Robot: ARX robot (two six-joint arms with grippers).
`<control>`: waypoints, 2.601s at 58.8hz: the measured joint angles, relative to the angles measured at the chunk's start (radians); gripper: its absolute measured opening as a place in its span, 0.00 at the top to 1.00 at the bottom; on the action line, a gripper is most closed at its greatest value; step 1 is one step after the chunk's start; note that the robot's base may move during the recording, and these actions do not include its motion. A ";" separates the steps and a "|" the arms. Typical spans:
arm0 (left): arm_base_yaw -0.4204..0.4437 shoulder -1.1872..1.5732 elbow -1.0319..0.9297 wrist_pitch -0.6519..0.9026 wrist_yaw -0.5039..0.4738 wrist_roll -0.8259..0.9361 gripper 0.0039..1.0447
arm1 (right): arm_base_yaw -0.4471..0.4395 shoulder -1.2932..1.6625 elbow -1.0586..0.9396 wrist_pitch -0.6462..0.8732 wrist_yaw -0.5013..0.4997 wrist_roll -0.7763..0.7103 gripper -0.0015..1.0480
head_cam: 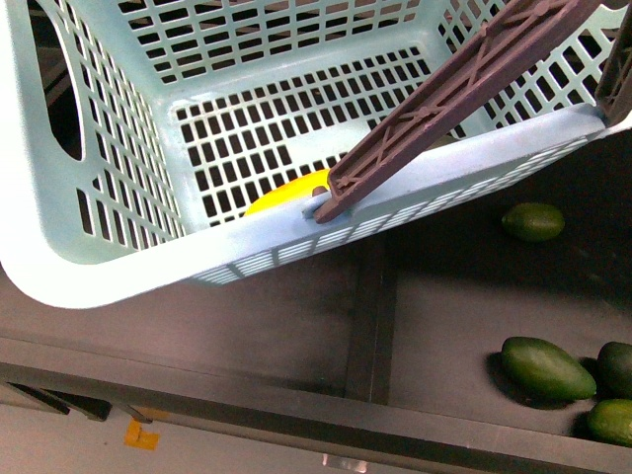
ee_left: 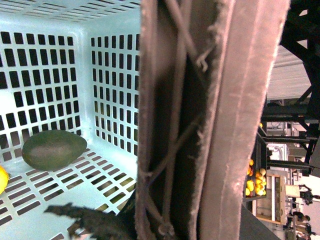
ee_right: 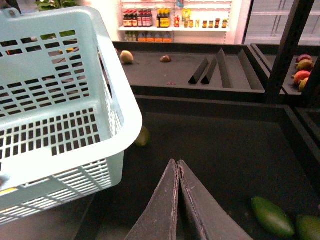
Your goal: Pick mango and avocado into basket
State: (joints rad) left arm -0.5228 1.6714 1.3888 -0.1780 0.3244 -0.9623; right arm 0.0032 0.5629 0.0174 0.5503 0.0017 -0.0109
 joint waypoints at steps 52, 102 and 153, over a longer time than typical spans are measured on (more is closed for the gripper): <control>0.000 0.000 0.000 0.000 0.000 0.000 0.86 | 0.000 -0.362 0.000 -0.349 -0.002 0.000 0.98; 0.000 0.000 0.000 0.000 0.001 0.000 0.86 | 0.000 -0.557 0.000 -0.549 0.000 0.000 0.35; 0.111 0.199 0.060 0.122 -0.597 -0.389 0.86 | 0.000 -0.557 0.000 -0.549 0.000 0.002 0.08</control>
State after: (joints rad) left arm -0.4114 1.8706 1.4483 -0.0559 -0.2729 -1.3518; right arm 0.0032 0.0055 0.0174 0.0013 0.0017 -0.0093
